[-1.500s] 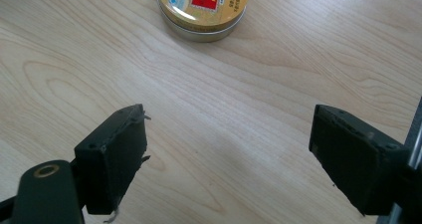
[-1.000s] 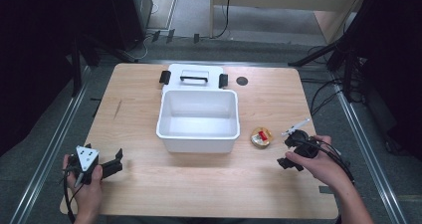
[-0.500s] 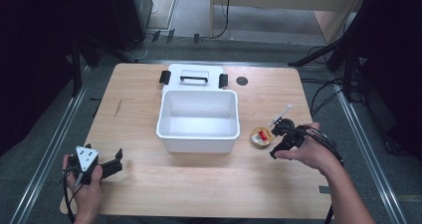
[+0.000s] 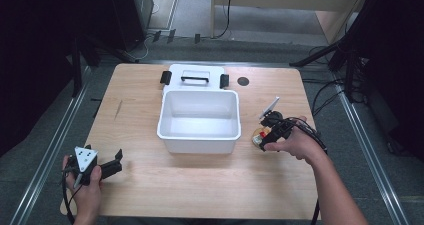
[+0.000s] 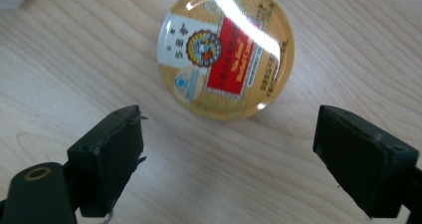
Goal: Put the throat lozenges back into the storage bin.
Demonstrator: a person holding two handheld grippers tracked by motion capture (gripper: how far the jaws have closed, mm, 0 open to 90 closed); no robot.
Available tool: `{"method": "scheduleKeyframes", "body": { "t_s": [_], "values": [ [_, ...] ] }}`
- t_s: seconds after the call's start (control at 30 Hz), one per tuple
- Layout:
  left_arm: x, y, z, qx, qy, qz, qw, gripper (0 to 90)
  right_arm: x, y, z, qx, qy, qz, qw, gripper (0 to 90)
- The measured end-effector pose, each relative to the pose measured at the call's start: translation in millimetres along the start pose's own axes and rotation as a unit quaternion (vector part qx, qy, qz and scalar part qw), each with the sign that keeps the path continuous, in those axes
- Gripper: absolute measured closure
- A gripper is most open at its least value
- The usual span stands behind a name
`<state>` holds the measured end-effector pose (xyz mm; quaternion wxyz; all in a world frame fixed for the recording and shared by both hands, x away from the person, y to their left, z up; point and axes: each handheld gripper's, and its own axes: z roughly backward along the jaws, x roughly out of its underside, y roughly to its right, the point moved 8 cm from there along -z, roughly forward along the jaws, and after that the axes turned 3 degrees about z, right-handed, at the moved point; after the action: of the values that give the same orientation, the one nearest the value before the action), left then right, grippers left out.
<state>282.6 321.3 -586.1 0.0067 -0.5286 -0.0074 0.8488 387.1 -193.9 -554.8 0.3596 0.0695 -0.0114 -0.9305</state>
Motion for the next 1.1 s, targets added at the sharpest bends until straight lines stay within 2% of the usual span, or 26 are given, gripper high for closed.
{"method": "scheduleKeyframes", "body": {
  "t_s": [0.27, 0.63, 1.1],
  "values": [
    [0.1, 0.1, -0.3, 0.002, -0.001, 0.001, 1.0, 0.0, -16.4, 3.7, -6.4, -0.003, 0.005, -0.036, 0.9993, 12.5],
    [0.3, -0.2, -0.7, 0.004, -0.004, 0.001, 1.0, 0.0, -29.0, 1.4, -18.1, -0.001, -0.003, -0.052, 0.9987, 12.3],
    [0.4, 0.1, -1.1, 0.005, -0.005, 0.001, 1.0, 0.1, -31.0, 2.4, -28.8, 0.003, -0.023, -0.08, 0.9965, 13.1]
  ]
}}
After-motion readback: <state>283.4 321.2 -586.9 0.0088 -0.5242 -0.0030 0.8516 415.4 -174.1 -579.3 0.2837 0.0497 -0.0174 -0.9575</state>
